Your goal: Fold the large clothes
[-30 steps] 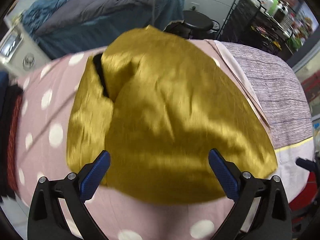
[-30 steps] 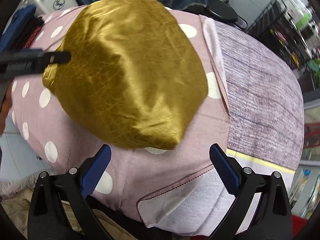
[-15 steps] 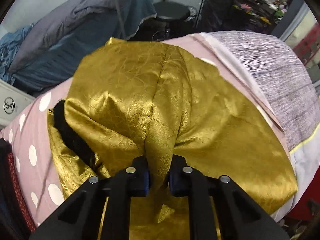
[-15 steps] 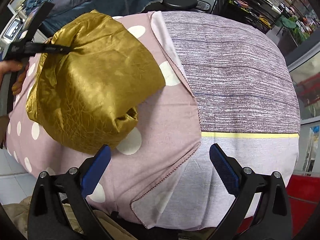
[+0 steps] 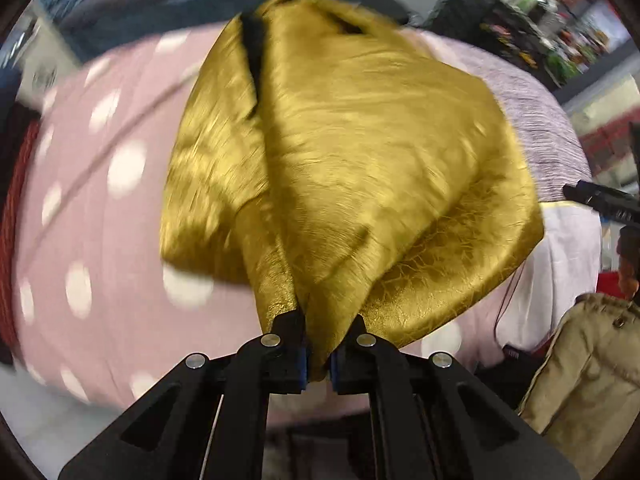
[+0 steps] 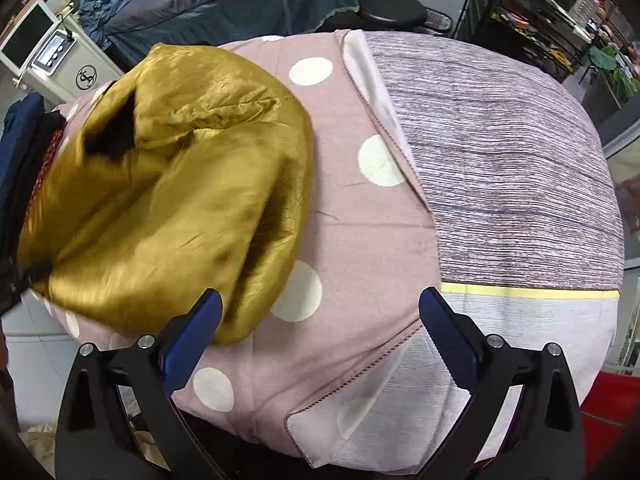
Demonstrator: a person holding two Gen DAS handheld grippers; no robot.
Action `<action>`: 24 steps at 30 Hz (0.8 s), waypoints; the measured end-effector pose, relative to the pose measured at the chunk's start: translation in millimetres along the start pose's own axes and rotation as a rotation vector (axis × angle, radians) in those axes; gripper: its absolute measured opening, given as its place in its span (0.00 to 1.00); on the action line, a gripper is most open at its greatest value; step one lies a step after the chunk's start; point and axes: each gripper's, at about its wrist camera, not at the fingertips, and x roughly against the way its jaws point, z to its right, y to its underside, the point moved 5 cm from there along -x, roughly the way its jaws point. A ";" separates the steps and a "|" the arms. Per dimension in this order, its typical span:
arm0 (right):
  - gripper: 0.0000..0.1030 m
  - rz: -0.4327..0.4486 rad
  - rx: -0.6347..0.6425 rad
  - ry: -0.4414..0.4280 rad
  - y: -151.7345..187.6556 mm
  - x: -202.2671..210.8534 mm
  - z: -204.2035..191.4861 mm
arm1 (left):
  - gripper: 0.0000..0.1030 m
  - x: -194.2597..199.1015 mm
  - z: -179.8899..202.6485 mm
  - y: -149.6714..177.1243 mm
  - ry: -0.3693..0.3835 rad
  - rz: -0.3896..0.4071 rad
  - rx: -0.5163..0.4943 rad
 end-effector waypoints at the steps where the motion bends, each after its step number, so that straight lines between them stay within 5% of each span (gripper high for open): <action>1: 0.94 -0.007 0.009 -0.007 -0.5 -2.9 -3.0 | 0.07 -8.4 -7.7 16.7 -0.005 -0.031 0.030; 8: 0.94 -0.052 0.123 -0.050 -2.2 -18.9 -37.9 | 0.10 -77.3 -21.9 79.0 -0.071 -0.195 0.158; 14: 0.94 -0.051 0.151 -0.058 -1.3 -23.3 -37.2 | 0.23 -12.0 -16.6 56.9 0.046 0.013 0.226; 15: 0.94 -0.048 0.142 -0.061 -4.2 -24.5 -32.4 | 0.39 2.5 -18.6 51.0 0.062 0.057 0.229; 16: 0.94 -0.047 0.131 -0.068 -7.3 -25.3 -27.6 | 0.69 15.4 -18.5 44.5 0.065 0.101 0.230; 18: 0.94 -0.035 0.103 -0.099 -19.0 -26.6 -19.7 | 0.92 42.5 -19.0 33.0 0.037 0.235 0.217; 21: 0.94 0.013 0.101 -0.124 -43.8 -25.4 -19.9 | 0.92 53.8 -7.6 8.4 0.090 0.301 0.185; 24: 0.94 0.057 0.150 -0.143 -72.1 -32.0 -30.1 | 0.94 28.4 15.3 -6.8 0.070 0.247 0.131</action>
